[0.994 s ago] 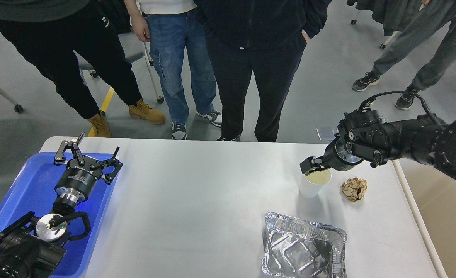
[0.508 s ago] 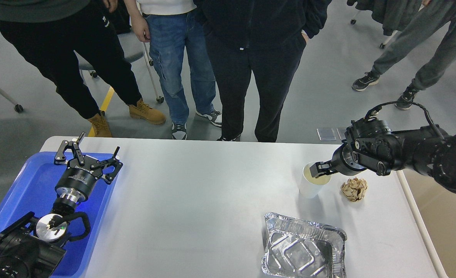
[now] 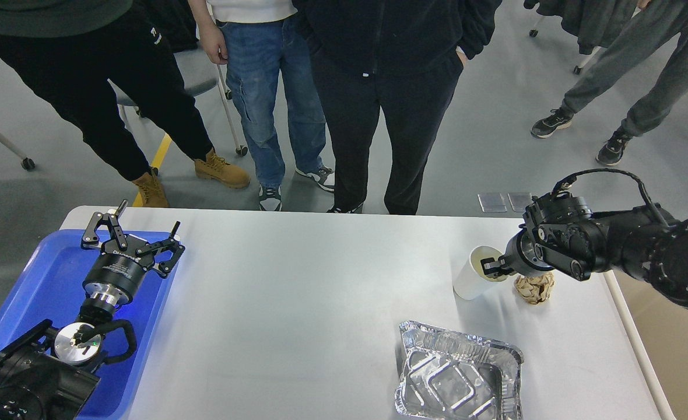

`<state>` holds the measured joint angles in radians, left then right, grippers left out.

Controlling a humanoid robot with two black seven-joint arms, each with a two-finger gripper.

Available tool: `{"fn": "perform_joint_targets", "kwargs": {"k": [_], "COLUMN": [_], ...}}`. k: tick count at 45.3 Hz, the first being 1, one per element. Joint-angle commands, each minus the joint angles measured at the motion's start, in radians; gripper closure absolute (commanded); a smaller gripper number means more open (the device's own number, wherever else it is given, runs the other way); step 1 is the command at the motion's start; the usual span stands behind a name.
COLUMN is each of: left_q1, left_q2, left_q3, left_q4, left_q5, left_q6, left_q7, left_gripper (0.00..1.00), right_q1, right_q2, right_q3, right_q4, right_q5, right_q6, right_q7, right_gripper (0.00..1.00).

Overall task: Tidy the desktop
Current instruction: 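Lower the right gripper onto the white paper cup and grasp its rim, then lift the paper cup with the right gripper and carry it toward the bin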

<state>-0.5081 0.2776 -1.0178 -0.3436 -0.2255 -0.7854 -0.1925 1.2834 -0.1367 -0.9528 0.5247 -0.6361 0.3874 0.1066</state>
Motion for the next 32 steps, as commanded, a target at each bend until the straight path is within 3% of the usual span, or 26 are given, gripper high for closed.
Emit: {"fn": "perform_joint_targets", "kwargs": {"k": [1,19,32], "left_q1": [0.0,0.0,0.0], "left_q2": [0.0,0.0,0.0], "left_q3": [-0.001,-0.001,-0.001], "left_q4": [0.0,0.0,0.0], "left_q5": [0.0,0.0,0.002], "left_q6": [0.0,0.0,0.0], "left_q7": [-0.001,0.001,0.001], "left_gripper": [0.0,0.0,0.0], "right_q1": [-0.032,0.066,0.309], "right_q2": [0.003,-0.006,-0.138], "right_q3": [0.025,0.026,0.016], "right_q4": [-0.025,-0.006,0.202], "right_q5": [-0.013,-0.013,-0.007], "right_q6": [-0.001,0.063,0.152], "right_q7": [-0.001,0.01,0.01], "right_gripper": [1.0,1.0,1.0]}}
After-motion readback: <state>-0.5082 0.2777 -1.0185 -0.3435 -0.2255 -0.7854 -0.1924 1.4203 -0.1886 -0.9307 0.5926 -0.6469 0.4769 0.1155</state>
